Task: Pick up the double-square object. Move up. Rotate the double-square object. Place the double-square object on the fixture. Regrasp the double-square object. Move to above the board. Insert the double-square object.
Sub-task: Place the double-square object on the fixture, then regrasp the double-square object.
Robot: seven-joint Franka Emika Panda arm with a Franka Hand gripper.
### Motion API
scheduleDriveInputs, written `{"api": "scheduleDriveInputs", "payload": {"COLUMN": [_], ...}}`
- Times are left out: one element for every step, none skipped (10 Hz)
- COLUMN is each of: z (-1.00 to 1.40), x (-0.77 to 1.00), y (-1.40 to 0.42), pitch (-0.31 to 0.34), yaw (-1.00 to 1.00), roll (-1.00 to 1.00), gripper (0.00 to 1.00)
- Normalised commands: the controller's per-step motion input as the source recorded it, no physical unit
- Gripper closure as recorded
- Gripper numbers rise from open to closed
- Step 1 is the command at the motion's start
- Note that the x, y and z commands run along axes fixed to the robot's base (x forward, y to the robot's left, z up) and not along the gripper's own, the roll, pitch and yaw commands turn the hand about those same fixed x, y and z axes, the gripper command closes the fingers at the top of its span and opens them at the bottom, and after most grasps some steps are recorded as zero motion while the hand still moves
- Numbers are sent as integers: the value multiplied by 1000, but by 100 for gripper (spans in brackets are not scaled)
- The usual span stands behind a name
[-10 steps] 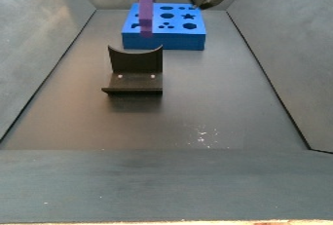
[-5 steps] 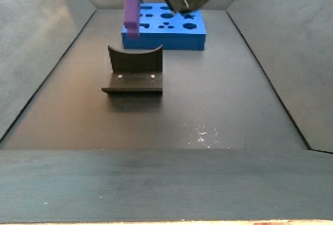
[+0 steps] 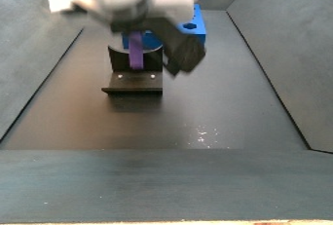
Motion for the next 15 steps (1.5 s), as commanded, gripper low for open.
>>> {"api": "scheduleDriveInputs", "payload": {"z": [-1000,-891,-693,-477,-477,-477,-477,-477,0,1000,1000,1000,1000,1000,911], "x": [191,175,146,119,92,86,86,85,0,0,-2,-30,-36,-42,-43], "y": [135,125,105,95,80,79,78,77,0,0,1,7,6,6,5], "pitch": [100,39,3,-27,-42,-42,-42,-42,0,-23,-21,-2,5,25,44], "yaw": [-231,-224,-208,-175,-152,-116,-99,-72,0,-7,-4,18,23,25,24], "roll": [-249,-190,-181,-156,-130,-129,-129,-129,0,2,3,21,27,41,44], "gripper": [100,100,100,100,100,100,100,100,0,0,0,0,0,0,0]}}
